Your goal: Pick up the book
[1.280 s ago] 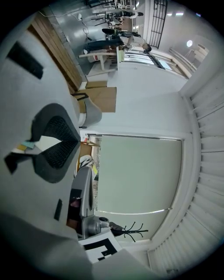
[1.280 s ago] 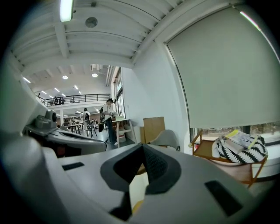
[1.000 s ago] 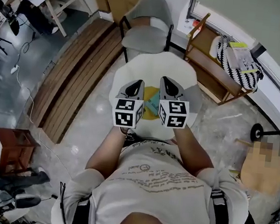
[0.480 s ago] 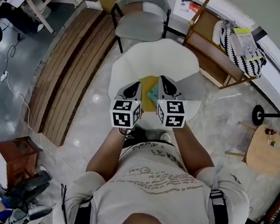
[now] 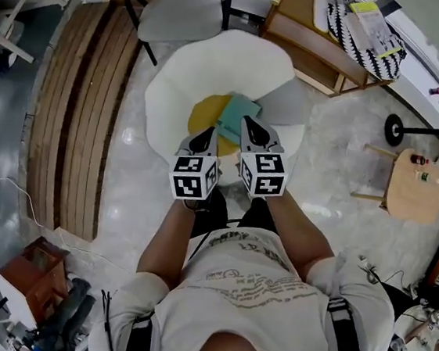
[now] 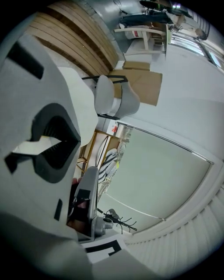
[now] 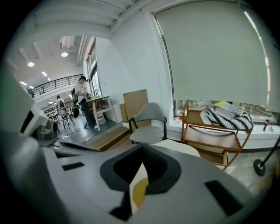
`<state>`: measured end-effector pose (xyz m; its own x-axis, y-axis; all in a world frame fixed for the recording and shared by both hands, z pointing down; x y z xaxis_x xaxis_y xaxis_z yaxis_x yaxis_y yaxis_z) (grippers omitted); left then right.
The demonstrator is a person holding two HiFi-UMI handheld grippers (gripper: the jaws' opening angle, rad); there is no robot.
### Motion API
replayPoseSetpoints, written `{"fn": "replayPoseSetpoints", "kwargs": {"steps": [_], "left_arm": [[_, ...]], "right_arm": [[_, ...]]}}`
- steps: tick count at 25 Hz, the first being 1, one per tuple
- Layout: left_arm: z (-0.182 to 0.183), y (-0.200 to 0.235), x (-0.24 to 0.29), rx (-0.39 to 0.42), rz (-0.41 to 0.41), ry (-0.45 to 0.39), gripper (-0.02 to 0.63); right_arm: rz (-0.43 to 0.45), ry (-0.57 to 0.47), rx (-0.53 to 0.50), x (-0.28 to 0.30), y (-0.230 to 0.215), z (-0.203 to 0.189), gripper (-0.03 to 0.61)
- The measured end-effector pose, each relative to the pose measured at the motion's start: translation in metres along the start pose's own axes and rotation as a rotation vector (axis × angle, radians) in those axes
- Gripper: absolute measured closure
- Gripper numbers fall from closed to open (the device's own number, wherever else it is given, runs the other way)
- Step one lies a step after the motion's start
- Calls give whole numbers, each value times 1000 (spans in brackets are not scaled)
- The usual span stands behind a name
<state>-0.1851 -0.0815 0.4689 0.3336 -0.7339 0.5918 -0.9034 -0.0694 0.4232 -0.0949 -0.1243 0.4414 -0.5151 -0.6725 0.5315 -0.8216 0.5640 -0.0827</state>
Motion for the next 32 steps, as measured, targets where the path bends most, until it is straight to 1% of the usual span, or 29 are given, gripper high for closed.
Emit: {"fn": "replayPoseSetpoints", "kwargs": {"steps": [6, 11, 15, 17, 23, 26, 28, 29, 31, 32], "left_arm": [[-36, 23, 48, -22, -16, 58, 595], [-92, 66, 96, -57, 0, 142, 595], [-137, 91, 119, -37, 3, 217, 595], [-153, 103, 133, -26, 0, 238, 595], [-183, 122, 164, 2, -9, 265, 595], [-201, 121, 166, 0, -25, 290, 595], [-215, 119, 163, -1, -32, 315, 595], [-222, 118, 162, -3, -33, 326, 595], [-236, 119, 162, -11, -30, 345, 595], [-242, 120, 162, -17, -28, 354, 595]], "right_arm": [[-19, 95, 64, 35, -18, -62, 552], [-21, 179, 66, 77, -18, -131, 552], [-4, 262, 67, 93, -14, -195, 552], [0, 280, 78, 102, -15, -222, 552], [19, 292, 201, 133, -31, -287, 552], [53, 353, 265, 147, -38, -320, 552], [92, 393, 356, 153, -43, -342, 552], [103, 395, 414, 156, -47, -351, 551], [98, 366, 515, 165, -62, -366, 551], [89, 347, 550, 170, -70, -373, 551]]}}
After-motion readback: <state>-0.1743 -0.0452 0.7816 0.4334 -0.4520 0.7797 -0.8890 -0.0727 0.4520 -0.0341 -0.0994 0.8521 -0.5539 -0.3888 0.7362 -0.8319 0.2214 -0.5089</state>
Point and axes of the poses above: the fingertips, and each gripper's own axes: x forward along the fingers, y to its left, z out of its top, the point moved 2 cm from there along -x, backward along the fingers, and after that the axes turned 5 degrees about -x, right-handed, at the moved point
